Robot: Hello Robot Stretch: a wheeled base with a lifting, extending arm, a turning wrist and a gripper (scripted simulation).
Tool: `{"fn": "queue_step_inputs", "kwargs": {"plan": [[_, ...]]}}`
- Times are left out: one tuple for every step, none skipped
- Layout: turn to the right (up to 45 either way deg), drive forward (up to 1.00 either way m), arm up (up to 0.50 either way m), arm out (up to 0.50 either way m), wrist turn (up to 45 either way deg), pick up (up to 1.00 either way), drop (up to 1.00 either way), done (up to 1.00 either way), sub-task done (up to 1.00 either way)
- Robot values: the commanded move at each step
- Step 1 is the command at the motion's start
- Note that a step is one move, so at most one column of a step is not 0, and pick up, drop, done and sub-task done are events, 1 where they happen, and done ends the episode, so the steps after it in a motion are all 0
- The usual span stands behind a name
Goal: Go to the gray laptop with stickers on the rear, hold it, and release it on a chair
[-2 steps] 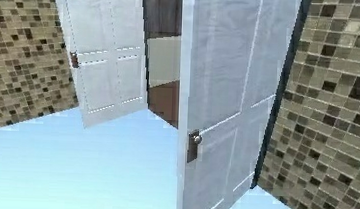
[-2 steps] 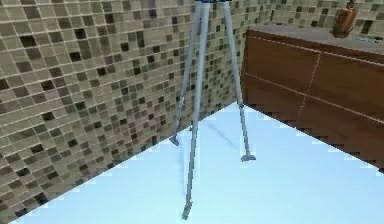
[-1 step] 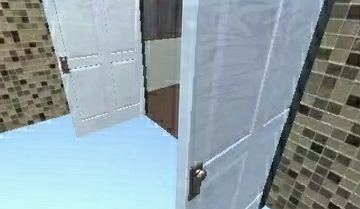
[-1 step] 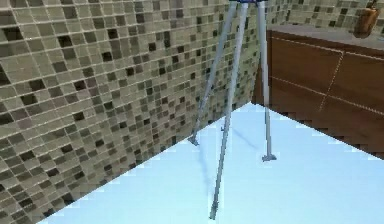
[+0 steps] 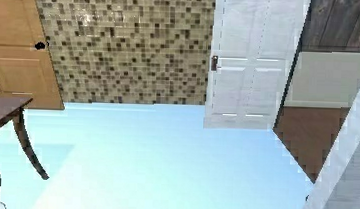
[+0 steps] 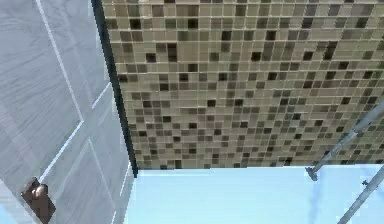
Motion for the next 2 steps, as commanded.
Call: {"fn": "queue_step_inputs", "kwargs": {"plan": [[0.0,0.45,0.0,0.0,0.0,0.0,0.0,0.0,0.0],[0.0,0.45,0.0,0.0,0.0,0.0,0.0,0.0,0.0]]}}
